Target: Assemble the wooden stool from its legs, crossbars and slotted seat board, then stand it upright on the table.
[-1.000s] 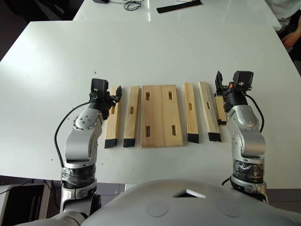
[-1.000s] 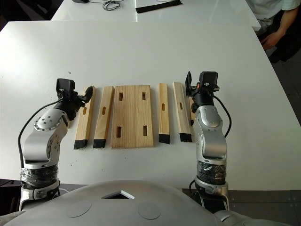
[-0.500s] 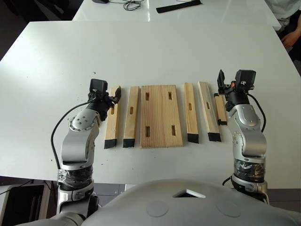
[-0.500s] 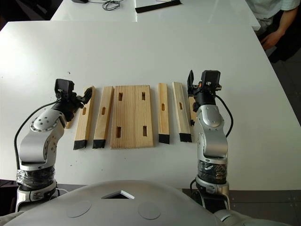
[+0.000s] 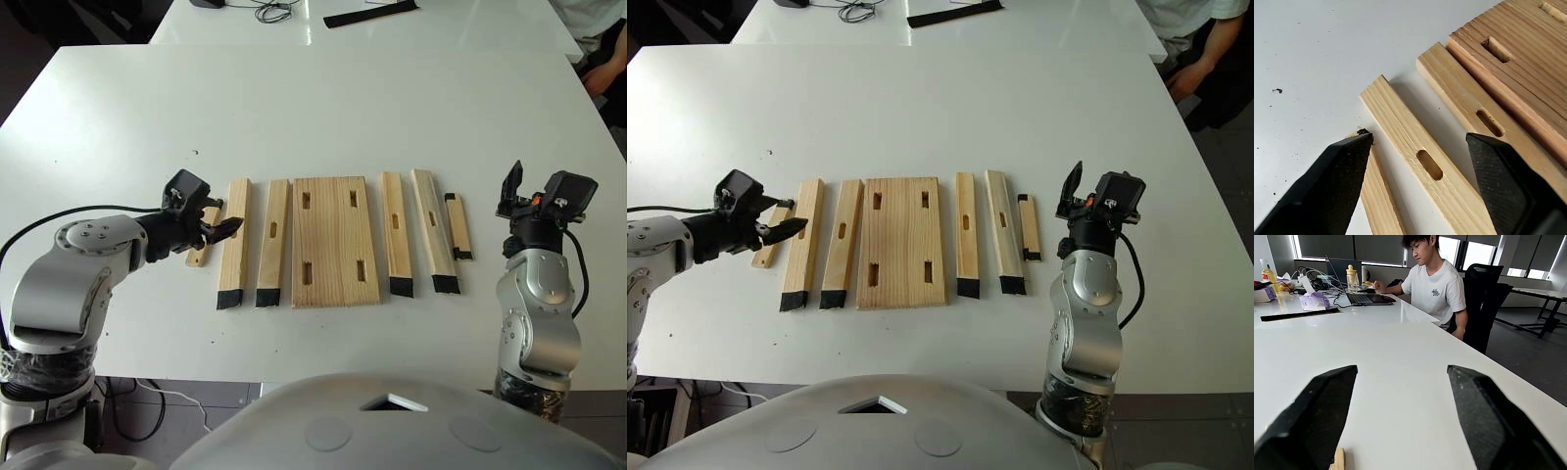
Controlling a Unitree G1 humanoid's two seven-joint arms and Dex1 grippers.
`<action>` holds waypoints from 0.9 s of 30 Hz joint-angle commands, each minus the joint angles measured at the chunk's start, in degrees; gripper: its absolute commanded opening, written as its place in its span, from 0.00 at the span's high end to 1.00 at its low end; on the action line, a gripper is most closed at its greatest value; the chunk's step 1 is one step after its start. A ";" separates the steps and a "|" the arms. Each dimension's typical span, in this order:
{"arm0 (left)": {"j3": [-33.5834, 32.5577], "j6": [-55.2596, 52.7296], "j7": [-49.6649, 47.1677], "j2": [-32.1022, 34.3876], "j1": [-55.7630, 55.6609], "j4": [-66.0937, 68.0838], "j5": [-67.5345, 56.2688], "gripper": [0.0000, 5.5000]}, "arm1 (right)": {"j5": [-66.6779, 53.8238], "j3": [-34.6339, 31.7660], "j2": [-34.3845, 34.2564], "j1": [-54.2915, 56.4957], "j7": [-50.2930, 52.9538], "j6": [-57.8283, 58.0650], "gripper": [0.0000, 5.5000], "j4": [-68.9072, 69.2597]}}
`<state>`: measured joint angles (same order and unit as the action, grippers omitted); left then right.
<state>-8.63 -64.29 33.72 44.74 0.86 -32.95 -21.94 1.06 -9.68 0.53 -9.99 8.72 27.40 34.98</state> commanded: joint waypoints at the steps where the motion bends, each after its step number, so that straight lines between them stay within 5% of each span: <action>1: -1.22 1.60 -2.87 -0.68 0.59 2.68 2.03 0.35 | 0.05 -0.49 0.63 0.07 -0.74 0.89 0.38 -0.52; 13: -1.38 2.99 -4.03 2.35 6.91 4.72 4.95 0.35 | 0.28 -0.89 1.03 -0.42 -1.74 1.20 0.38 -0.60; 27: -0.21 -0.61 -8.47 -4.57 11.07 6.44 4.24 0.35 | 0.09 -0.57 3.43 1.59 -4.53 2.65 0.38 -2.47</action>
<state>-10.20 -62.34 26.32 41.91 11.56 -28.34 -17.34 1.10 -10.69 3.20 -9.66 4.78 29.19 33.19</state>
